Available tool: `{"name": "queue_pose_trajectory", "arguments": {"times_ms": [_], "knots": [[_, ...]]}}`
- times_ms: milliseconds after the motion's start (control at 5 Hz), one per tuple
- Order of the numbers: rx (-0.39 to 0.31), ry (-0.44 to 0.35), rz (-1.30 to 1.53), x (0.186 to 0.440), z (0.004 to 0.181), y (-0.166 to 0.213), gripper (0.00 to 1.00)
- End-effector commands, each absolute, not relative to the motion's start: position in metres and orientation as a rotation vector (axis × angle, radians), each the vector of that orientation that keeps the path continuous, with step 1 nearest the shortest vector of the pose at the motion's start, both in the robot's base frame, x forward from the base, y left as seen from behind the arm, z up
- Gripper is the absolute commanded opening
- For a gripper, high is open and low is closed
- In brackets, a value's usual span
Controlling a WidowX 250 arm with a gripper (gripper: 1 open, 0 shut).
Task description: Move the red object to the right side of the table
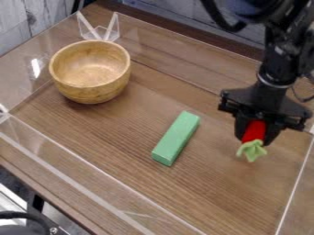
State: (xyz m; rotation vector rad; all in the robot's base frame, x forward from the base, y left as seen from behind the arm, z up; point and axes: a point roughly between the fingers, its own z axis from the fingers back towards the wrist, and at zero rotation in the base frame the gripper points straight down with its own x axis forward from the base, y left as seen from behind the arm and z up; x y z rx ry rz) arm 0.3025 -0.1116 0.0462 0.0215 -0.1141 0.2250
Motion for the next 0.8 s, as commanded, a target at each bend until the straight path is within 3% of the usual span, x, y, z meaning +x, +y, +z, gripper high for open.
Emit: {"name": "queue_pose_trajectory", "arguments": {"times_ms": [0, 400, 600], "knots": [[0.008, -0.151, 0.207, 0.308, 0.047, -0.117, 0.0], [0.019, -0.149, 0.207, 0.315, 0.03, -0.112, 0.0], [0.022, -0.146, 0.215, 0.318, 0.027, -0.109, 1.0]]}}
